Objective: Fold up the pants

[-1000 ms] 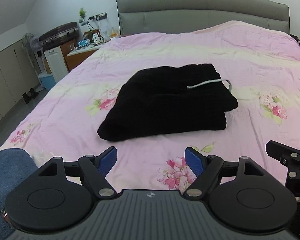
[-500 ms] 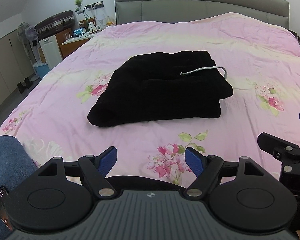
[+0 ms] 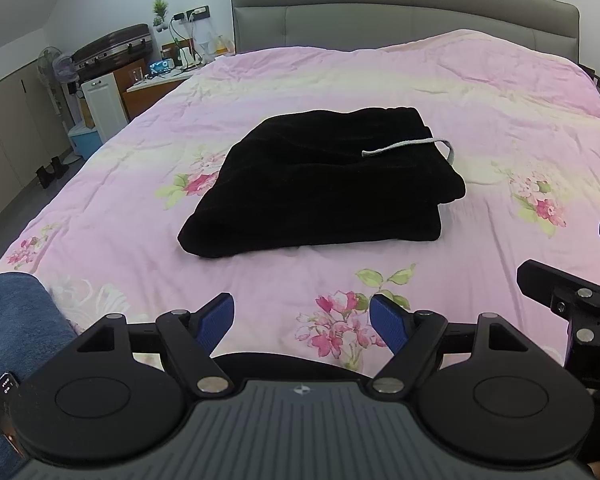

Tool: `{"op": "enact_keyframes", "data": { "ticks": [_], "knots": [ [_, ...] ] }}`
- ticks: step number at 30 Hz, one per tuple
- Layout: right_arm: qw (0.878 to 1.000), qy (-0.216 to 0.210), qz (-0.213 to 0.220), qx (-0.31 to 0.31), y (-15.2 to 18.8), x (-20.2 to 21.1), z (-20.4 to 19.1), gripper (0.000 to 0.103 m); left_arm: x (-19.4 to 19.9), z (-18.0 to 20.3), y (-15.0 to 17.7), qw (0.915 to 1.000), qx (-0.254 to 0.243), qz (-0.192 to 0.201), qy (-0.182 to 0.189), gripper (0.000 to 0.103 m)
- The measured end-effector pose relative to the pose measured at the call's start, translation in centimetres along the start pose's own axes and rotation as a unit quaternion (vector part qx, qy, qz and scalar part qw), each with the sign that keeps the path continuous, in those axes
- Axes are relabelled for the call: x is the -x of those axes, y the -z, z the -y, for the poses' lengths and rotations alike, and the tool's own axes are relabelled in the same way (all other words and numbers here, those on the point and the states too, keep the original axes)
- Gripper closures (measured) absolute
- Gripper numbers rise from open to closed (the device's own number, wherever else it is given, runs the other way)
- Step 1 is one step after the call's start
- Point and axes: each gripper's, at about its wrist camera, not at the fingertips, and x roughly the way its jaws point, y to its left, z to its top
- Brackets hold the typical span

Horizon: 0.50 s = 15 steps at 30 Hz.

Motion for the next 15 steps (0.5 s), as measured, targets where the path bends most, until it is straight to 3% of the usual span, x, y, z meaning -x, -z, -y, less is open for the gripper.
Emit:
{"op": "enact_keyframes", "data": {
  "ticks": [15],
  "knots": [
    [1.000,-0.002,0.005,-0.003,-0.11,0.22,0.03,0.005,0.41,-0.16,-0.13,1.0000,0.004,0.003,0.000,0.013]
  ]
}}
